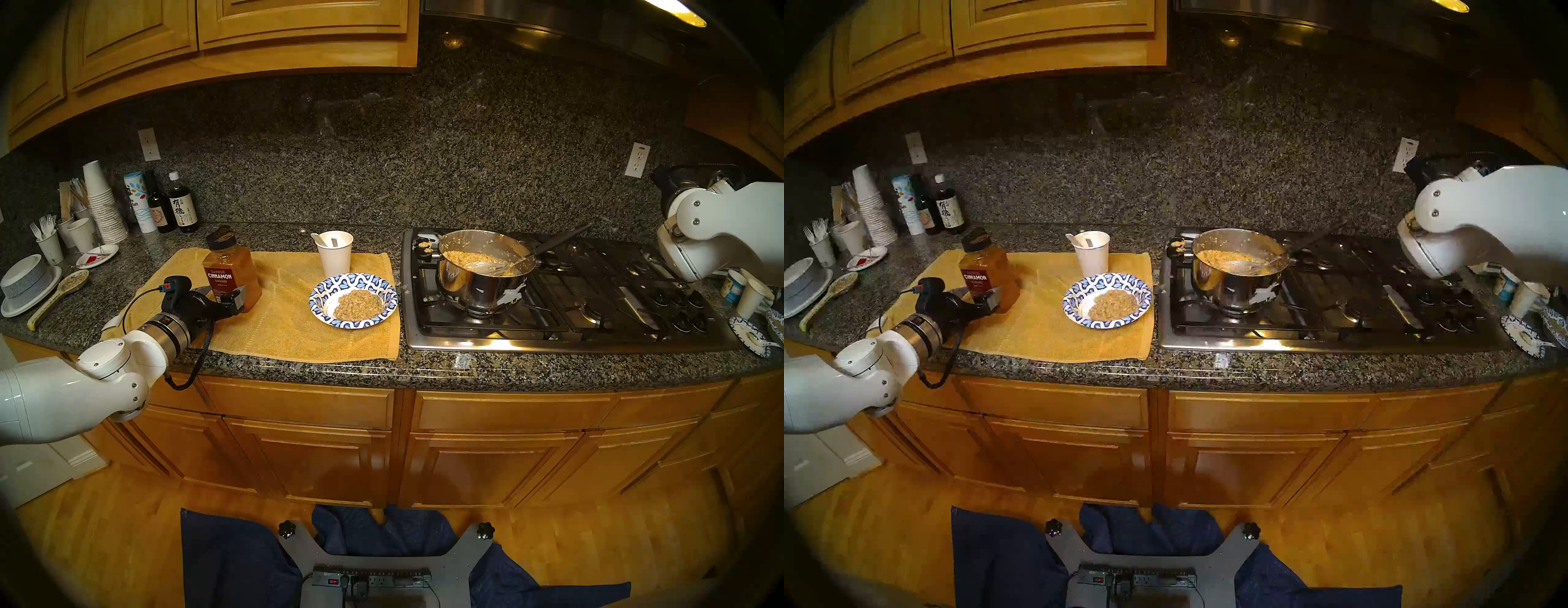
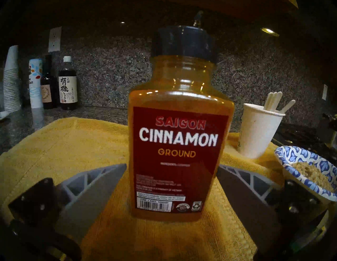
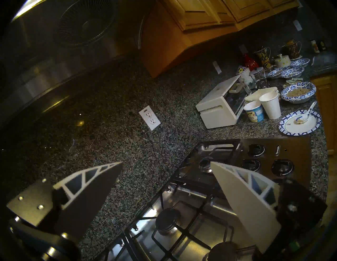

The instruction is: Scoop oatmeal into bowl and add cinnamon

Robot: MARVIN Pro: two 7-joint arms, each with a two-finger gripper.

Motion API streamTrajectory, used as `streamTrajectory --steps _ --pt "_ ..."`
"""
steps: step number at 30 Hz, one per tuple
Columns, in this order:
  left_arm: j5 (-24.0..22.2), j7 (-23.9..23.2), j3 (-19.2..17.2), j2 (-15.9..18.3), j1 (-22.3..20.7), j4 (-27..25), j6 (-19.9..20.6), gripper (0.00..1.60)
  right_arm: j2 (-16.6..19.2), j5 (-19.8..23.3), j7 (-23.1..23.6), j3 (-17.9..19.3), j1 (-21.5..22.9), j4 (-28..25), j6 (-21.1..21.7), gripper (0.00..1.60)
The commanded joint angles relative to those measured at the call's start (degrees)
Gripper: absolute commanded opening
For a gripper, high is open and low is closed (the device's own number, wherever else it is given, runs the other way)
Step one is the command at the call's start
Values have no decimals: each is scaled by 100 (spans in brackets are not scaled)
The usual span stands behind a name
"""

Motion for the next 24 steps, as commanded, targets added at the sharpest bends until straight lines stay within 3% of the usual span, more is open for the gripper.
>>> streamTrajectory --steps 1,21,24 --pt "136 268 -245 -155 -266 24 -80 160 17 -176 -328 121 177 47 1 160" --pt "553 871 -254 -391 -281 138 -109 160 111 -326 -385 145 180 32 1 160" --pt "601 917 -249 -364 -275 136 -114 136 126 -350 -394 149 180 30 1 160"
